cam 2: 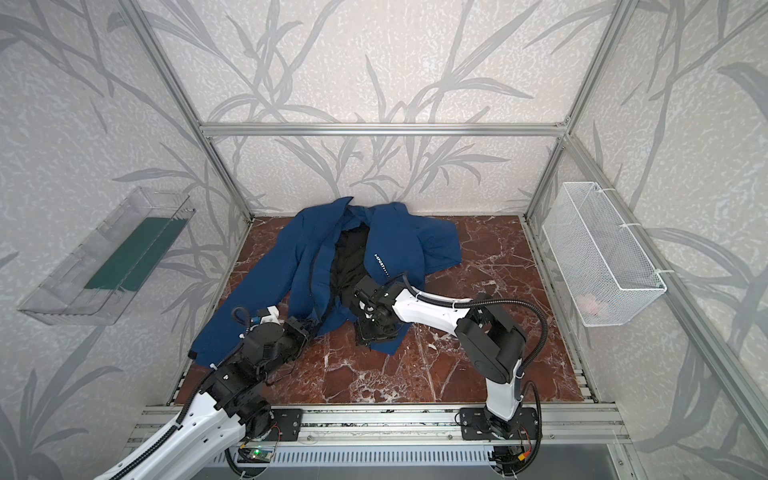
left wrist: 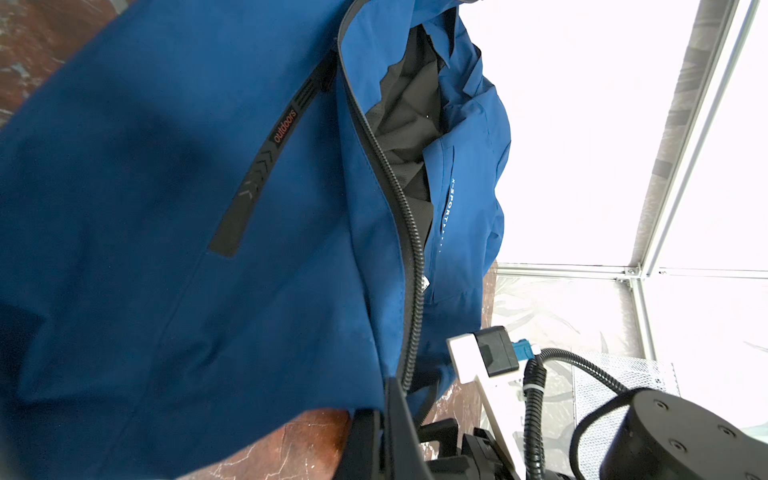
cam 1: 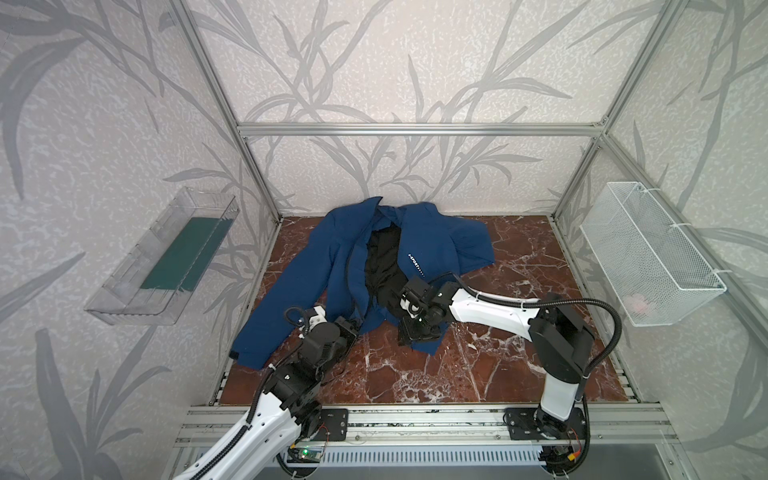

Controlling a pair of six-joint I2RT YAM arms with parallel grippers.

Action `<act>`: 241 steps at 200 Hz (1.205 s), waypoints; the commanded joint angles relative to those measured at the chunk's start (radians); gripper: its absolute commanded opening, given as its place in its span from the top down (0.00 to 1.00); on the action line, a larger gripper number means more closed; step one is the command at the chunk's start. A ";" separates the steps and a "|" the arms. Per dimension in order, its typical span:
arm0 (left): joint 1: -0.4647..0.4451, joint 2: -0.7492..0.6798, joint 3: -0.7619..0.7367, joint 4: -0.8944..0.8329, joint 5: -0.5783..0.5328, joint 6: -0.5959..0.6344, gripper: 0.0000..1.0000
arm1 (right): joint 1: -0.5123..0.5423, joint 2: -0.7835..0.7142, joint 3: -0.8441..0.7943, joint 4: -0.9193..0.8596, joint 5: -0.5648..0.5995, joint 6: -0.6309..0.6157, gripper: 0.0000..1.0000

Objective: Zip up the jacket

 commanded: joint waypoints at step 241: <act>0.069 0.090 0.110 -0.138 0.076 0.113 1.00 | 0.009 0.112 -0.099 0.373 -0.044 0.254 0.04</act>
